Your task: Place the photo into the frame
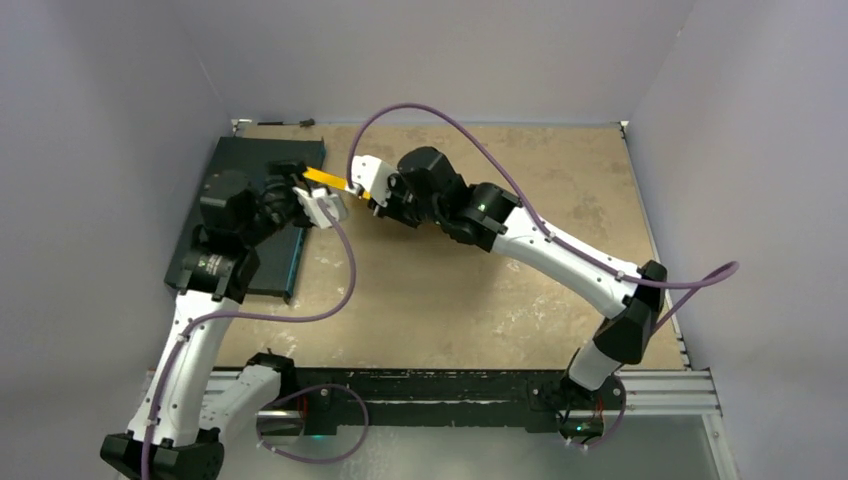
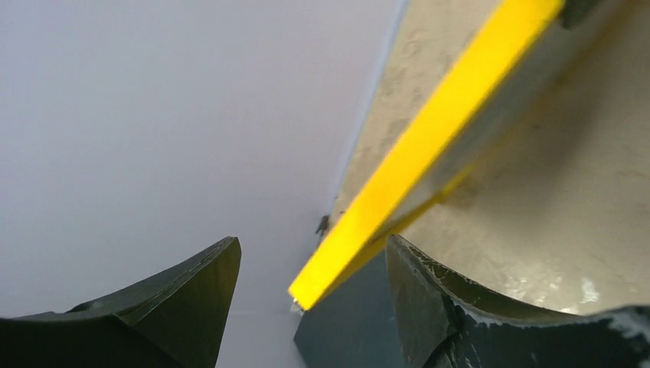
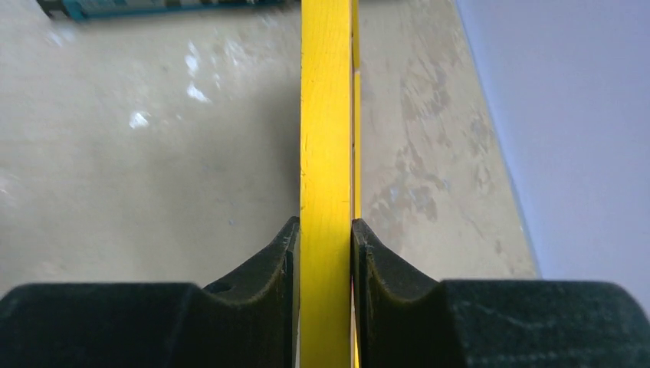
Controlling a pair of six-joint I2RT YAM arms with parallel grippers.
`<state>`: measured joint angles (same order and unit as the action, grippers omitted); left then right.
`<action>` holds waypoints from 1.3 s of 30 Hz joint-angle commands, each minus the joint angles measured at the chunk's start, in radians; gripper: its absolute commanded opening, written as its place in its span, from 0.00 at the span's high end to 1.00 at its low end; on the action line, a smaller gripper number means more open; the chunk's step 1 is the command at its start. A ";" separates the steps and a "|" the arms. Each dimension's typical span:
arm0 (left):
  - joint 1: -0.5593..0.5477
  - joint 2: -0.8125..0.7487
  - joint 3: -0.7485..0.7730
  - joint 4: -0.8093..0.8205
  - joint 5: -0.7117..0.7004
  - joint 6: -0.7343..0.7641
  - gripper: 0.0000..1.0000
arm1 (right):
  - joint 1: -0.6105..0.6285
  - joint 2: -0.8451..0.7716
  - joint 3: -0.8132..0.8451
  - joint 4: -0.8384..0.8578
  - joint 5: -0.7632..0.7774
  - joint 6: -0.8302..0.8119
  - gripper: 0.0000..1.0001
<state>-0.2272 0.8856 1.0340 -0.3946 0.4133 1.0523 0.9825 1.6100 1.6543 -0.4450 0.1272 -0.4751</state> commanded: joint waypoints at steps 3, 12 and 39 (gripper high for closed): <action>0.094 0.005 0.197 -0.106 0.100 -0.192 0.32 | -0.005 0.080 0.317 -0.143 -0.157 0.124 0.86; 0.094 0.123 0.342 -0.260 0.126 -0.288 0.32 | -0.309 0.266 0.440 -0.156 -0.381 0.252 0.86; 0.100 0.334 0.259 -0.336 0.038 -0.221 0.42 | -0.867 0.177 -0.342 0.566 -0.948 0.686 0.92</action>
<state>-0.1371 1.2053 1.3300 -0.7147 0.4812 0.7876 0.1219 1.8587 1.3846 -0.0799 -0.7494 0.1913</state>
